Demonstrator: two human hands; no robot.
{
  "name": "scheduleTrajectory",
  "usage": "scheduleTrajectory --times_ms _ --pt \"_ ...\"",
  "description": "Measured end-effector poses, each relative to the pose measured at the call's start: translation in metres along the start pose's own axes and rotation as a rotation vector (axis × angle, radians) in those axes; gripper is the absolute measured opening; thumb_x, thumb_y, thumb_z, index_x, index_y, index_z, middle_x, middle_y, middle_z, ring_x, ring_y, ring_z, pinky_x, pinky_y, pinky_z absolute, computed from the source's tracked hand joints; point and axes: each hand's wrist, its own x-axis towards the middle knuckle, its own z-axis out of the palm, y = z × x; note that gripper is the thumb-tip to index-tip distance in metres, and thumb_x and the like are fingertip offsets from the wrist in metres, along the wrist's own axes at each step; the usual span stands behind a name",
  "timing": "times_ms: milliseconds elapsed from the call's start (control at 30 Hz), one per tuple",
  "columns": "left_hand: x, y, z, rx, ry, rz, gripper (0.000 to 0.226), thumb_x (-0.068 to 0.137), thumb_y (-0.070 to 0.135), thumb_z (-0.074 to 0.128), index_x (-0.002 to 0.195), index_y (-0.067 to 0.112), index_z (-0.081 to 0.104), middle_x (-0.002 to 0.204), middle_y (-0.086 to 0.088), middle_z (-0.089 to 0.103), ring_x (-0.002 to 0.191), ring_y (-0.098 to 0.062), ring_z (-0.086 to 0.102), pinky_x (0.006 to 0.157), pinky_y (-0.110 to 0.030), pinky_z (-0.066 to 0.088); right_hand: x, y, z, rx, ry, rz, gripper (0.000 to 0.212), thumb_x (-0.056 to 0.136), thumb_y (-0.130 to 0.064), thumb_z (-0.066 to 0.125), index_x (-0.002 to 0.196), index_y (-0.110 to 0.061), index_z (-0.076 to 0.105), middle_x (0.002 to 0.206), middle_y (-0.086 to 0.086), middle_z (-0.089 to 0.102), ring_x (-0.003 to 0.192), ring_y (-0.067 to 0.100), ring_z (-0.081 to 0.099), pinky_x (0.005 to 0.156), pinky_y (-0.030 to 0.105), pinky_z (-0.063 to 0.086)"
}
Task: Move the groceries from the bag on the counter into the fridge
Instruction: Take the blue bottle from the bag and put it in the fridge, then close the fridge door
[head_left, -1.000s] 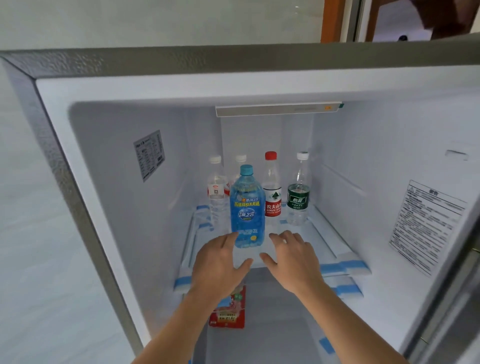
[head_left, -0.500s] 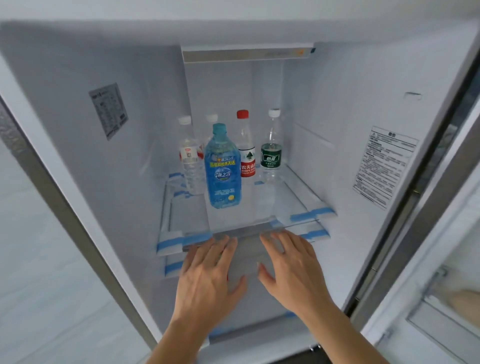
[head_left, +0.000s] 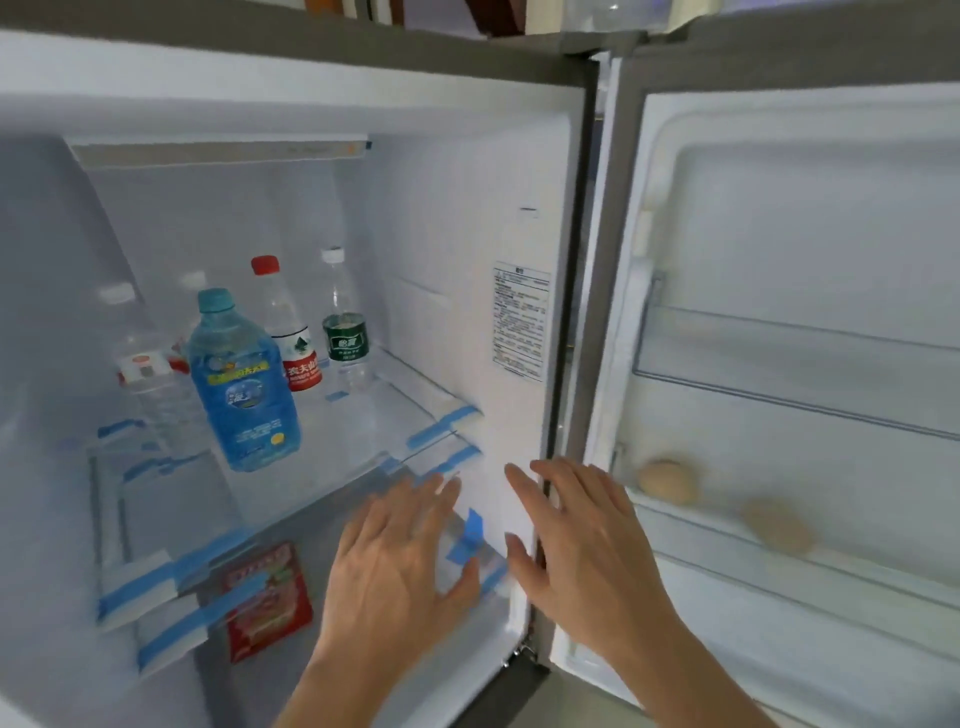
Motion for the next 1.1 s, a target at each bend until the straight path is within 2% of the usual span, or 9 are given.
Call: scheduleTrajectory --times_ms 233,333,500,667,800,900,1000,1100 --pt "0.023 0.115 0.030 -0.229 -0.012 0.276 0.066 0.079 0.060 0.048 0.134 0.024 0.059 0.134 0.001 0.063 0.122 -0.026 0.060 0.101 -0.049 0.049 -0.094 0.083 -0.063 -0.241 0.031 0.305 0.053 0.086 -0.044 0.053 0.134 -0.022 0.058 0.125 0.003 0.063 0.119 0.026 0.058 0.103 0.046 0.047" --pt "0.027 0.165 0.037 -0.304 -0.024 0.396 0.066 0.079 0.057 0.055 0.137 0.025 0.055 0.137 0.005 0.059 0.126 -0.023 0.056 0.104 -0.047 0.047 -0.134 0.115 -0.090 -0.315 0.039 0.427 0.054 0.086 -0.044 0.055 0.135 -0.022 0.058 0.126 0.003 0.062 0.120 0.025 0.057 0.104 0.046 0.047" --pt "0.032 0.238 0.043 -0.363 -0.038 0.558 0.067 0.079 0.053 0.057 0.140 0.027 0.051 0.142 0.007 0.055 0.132 -0.020 0.051 0.106 -0.046 0.044 -0.188 0.158 -0.128 -0.395 0.052 0.545 0.056 0.084 -0.045 0.059 0.135 -0.022 0.058 0.123 0.002 0.064 0.116 0.023 0.059 0.101 0.043 0.050" --pt "0.030 0.297 0.050 -0.335 -0.102 0.628 0.070 0.079 0.056 0.054 0.143 0.030 0.046 0.147 0.010 0.050 0.137 -0.017 0.046 0.109 -0.046 0.042 -0.219 0.197 -0.148 -0.392 0.087 0.553 0.056 0.082 -0.042 0.063 0.132 -0.020 0.060 0.120 0.002 0.065 0.113 0.023 0.061 0.100 0.041 0.051" --pt "0.020 0.326 0.057 -0.317 -0.133 0.654 0.071 0.080 0.054 0.054 0.146 0.028 0.044 0.149 0.010 0.048 0.139 -0.016 0.044 0.111 -0.045 0.041 -0.233 0.218 -0.146 -0.365 0.120 0.493 0.054 0.086 -0.045 0.048 0.132 -0.020 0.060 0.121 0.002 0.067 0.113 0.024 0.064 0.098 0.043 0.055" --pt "0.012 0.335 0.063 -0.273 -0.139 0.639 0.074 0.077 0.052 0.056 0.146 0.025 0.045 0.149 0.010 0.047 0.138 -0.017 0.045 0.114 -0.045 0.035 -0.241 0.227 -0.139 -0.357 0.142 0.444 0.057 0.086 -0.047 0.041 0.130 -0.019 0.063 0.122 0.003 0.070 0.114 0.024 0.068 0.097 0.046 0.055" --pt "0.008 0.337 0.064 -0.264 -0.140 0.624 0.074 0.077 0.049 0.057 0.146 0.025 0.045 0.148 0.010 0.048 0.136 -0.017 0.047 0.111 -0.046 0.041 -0.248 0.232 -0.132 -0.341 0.152 0.408 0.058 0.087 -0.045 0.039 0.132 -0.016 0.062 0.125 0.003 0.070 0.115 0.024 0.067 0.097 0.046 0.055" --pt "0.004 0.334 0.059 -0.272 -0.144 0.611 0.071 0.079 0.046 0.057 0.146 0.028 0.044 0.147 0.013 0.049 0.136 -0.014 0.046 0.112 -0.043 0.040 -0.253 0.229 -0.130 -0.303 0.196 0.391 0.057 0.088 -0.044 0.039 0.131 -0.015 0.063 0.123 0.004 0.071 0.112 0.026 0.069 0.089 0.047 0.059"
